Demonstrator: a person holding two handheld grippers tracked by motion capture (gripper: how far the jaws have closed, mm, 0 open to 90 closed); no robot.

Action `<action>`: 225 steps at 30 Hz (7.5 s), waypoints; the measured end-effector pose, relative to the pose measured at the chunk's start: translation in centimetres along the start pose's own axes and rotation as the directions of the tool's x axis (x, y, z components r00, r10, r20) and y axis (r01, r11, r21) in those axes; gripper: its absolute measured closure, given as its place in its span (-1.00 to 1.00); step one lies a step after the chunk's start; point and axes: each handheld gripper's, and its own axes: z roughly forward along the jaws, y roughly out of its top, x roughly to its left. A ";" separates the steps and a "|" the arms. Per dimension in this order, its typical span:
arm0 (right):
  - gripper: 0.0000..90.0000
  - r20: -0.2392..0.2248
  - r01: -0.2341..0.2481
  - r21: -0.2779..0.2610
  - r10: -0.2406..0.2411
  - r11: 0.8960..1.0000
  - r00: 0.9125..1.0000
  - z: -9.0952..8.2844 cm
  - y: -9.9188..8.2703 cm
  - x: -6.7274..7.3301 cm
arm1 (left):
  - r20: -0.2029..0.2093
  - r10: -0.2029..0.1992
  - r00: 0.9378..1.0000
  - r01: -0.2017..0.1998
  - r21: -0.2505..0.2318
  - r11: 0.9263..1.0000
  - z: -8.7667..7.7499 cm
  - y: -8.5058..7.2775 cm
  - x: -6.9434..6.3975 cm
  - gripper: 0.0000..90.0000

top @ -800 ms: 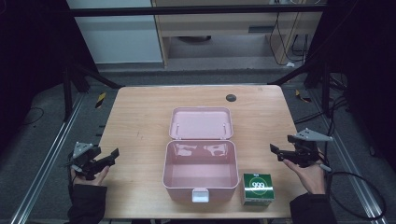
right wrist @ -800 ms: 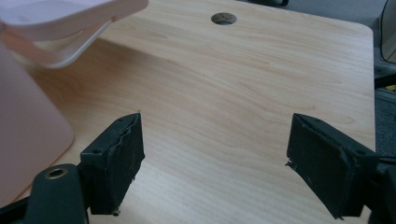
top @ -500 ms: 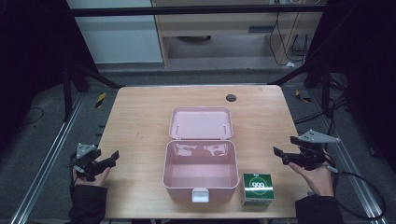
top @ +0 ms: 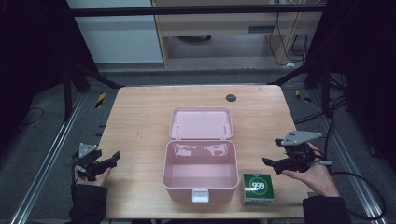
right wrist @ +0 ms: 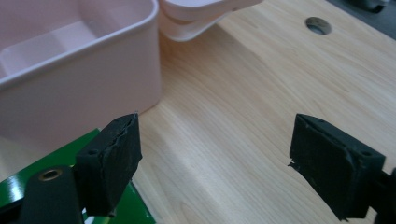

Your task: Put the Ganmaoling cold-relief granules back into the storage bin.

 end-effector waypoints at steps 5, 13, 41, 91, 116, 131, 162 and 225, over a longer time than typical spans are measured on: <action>-0.65 -0.053 0.047 0.029 -0.045 0.998 0.998 -0.1 0.7 0.4 | 0.000 0.014 1.000 -0.014 0.013 1.000 0.2 -0.1 -0.2 -0.46; -0.77 -0.157 0.149 0.060 -0.138 0.987 0.978 -0.5 1.6 1.8 | 0.001 0.021 1.000 -0.021 0.016 1.000 0.2 -0.1 -0.3 -0.47; -0.92 -0.283 0.313 0.184 -0.255 0.932 0.925 0.1 2.1 4.7 | 0.001 0.041 0.999 -0.041 0.040 0.998 0.5 -0.1 -0.5 -0.49; -0.94 -0.391 0.427 0.358 -0.283 0.830 0.876 6.1 -1.3 6.9 | 0.000 0.060 0.998 -0.060 0.059 0.996 0.8 -0.1 -0.5 -0.50; -0.65 -0.404 0.437 0.393 -0.274 0.809 0.873 6.4 -1.5 6.5 | 0.000 0.061 0.998 -0.060 0.061 0.996 0.8 -0.1 -0.5 -0.50; -0.65 -0.339 0.394 0.314 -0.285 0.864 0.897 1.5 1.5 5.1 | 0.000 0.059 0.998 -0.059 0.066 0.996 0.9 -0.2 -0.5 -0.50; -0.65 -0.296 0.431 0.220 -0.362 0.875 0.884 -2.0 10.5 4.8 | 0.001 0.063 0.998 -0.063 0.068 0.996 0.9 -0.2 -0.5 -0.50; -0.65 -0.424 0.573 0.253 -0.443 0.779 0.790 7.0 14.4 10.3 | -0.005 0.062 0.998 -0.062 0.058 0.996 0.7 0.0 -0.3 -0.50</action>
